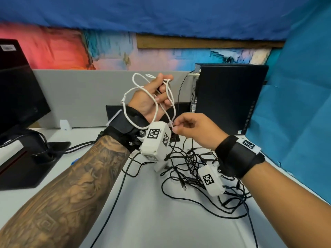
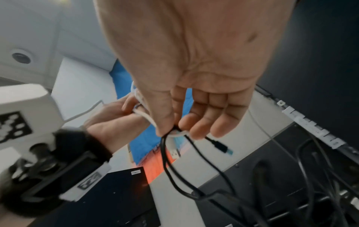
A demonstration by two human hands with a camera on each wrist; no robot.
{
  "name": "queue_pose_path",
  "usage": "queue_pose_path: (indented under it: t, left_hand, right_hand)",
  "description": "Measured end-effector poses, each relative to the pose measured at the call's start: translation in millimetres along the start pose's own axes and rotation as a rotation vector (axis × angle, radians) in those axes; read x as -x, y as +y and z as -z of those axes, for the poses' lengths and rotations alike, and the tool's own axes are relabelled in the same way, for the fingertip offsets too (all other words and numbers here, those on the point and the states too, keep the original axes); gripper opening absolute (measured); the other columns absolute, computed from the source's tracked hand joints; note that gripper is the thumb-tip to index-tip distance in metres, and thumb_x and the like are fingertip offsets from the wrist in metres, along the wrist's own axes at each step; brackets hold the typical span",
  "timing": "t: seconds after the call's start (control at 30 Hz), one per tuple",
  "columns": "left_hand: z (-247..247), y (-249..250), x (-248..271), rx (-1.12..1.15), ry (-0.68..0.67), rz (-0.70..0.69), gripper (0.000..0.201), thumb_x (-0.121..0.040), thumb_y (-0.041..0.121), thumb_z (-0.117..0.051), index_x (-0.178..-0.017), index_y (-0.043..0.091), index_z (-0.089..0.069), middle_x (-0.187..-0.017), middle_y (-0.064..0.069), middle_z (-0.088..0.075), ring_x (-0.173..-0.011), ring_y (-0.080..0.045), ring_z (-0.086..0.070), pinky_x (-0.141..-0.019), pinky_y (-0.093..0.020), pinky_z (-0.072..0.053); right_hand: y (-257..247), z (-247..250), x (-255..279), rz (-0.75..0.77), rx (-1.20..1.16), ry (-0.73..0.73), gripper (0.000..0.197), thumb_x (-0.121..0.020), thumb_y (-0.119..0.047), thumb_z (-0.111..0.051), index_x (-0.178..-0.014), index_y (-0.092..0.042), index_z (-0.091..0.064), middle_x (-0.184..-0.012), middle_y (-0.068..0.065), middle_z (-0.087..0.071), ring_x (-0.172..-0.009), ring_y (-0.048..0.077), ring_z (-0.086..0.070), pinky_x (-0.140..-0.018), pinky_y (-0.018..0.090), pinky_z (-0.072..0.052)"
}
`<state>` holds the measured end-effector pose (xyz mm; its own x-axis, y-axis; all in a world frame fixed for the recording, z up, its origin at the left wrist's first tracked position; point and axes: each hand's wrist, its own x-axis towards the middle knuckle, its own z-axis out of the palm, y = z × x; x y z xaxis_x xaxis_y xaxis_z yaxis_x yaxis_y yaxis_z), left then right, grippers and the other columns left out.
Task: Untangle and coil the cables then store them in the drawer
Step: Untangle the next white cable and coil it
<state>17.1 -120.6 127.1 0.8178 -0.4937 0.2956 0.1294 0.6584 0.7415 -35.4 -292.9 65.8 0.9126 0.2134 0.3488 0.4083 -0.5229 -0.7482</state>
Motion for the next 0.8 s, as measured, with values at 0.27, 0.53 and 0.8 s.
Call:
queue_pose_path:
  t: [0.27, 0.53, 0.8]
  left_hand:
    - [14, 20, -5, 0.009, 0.138, -0.124, 0.032, -0.107, 0.028, -0.037, -0.089, 0.011, -0.057, -0.052, 0.008, -0.033, -0.037, -0.004, -0.025, -0.037, -0.017, -0.025]
    - [16, 35, -1, -0.041, 0.176, -0.186, 0.034, -0.107, 0.027, -0.036, -0.087, 0.009, -0.056, -0.049, 0.008, -0.032, -0.035, -0.003, -0.023, -0.035, -0.016, -0.021]
    - [10, 22, 1, -0.011, 0.128, -0.121, 0.034, -0.108, 0.027, -0.034, -0.086, 0.010, -0.055, -0.050, 0.008, -0.032, -0.035, -0.003, -0.024, -0.036, -0.016, -0.023]
  right_hand:
    - [22, -5, 16, -0.011, 0.059, -0.074, 0.012, -0.093, -0.028, -0.072, -0.087, -0.021, -0.064, -0.092, 0.007, -0.071, -0.090, 0.025, -0.068, -0.091, 0.048, -0.055]
    - [37, 8, 16, -0.174, -0.199, 0.153, 0.023, -0.099, -0.032, -0.064, -0.085, -0.014, -0.068, -0.065, 0.004, -0.051, -0.054, 0.018, -0.038, -0.052, 0.027, -0.036]
    - [30, -5, 14, -0.091, -0.119, -0.014, 0.017, -0.100, -0.032, -0.061, -0.114, -0.029, -0.071, -0.104, -0.014, -0.073, -0.093, -0.001, -0.067, -0.073, 0.017, -0.052]
